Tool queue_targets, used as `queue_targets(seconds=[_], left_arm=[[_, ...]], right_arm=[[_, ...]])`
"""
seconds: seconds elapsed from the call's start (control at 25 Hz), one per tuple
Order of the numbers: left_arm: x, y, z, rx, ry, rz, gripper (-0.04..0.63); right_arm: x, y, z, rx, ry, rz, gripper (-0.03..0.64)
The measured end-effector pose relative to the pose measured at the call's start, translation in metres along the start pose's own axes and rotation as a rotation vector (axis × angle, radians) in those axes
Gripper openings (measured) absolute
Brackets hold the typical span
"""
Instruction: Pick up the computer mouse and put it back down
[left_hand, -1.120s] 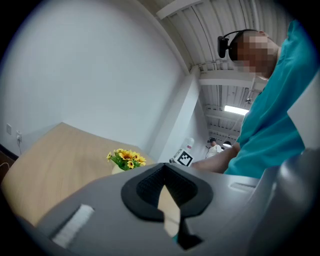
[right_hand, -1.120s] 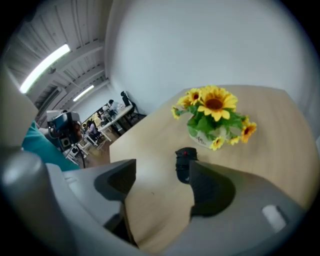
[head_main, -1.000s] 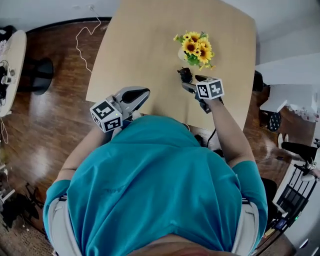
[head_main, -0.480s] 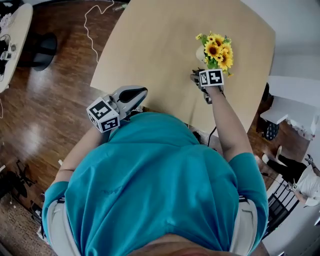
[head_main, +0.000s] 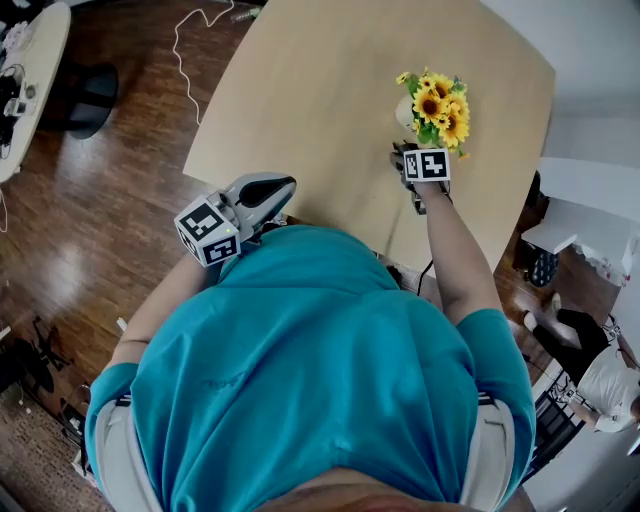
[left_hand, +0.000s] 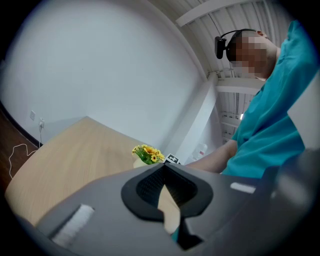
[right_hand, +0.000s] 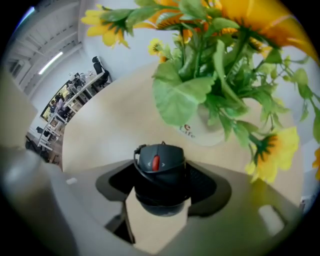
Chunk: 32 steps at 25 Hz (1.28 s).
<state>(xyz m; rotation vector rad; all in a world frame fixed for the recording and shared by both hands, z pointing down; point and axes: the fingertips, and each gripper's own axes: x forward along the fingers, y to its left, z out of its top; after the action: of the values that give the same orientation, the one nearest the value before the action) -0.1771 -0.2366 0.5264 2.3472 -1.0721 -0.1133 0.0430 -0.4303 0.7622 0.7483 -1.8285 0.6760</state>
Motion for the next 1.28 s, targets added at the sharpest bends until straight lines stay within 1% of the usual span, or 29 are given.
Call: queue_targets(seconds=[0.2,0.4,0.84,1.12,1.28], left_arm=[[0.010,-0.008,0.001,0.019,0.013,-0.022,0.005],[0.024,-0.020,0.006,0.044,0.014,-0.054,0.005],[0.065,-0.056,0.026,0.114,-0.005,-0.167,0.005],[0.087,-0.064,0.038,0.143,-0.011,-0.201,0.005],[0.096,-0.070,0.042,0.161,-0.006,-0.212,0.005]], right_arm=[[-0.013,0.003,-0.003,0.033,-0.063,0.046,0.304],[-0.048,0.009,-0.005,0.056,-0.155,0.105,0.304],[-0.177,0.042,-0.004,0.068,-0.416,0.269,0.304],[-0.253,0.057,-0.004,0.067,-0.598,0.350,0.304],[-0.293,0.058,-0.004,0.063,-0.706,0.395,0.304]])
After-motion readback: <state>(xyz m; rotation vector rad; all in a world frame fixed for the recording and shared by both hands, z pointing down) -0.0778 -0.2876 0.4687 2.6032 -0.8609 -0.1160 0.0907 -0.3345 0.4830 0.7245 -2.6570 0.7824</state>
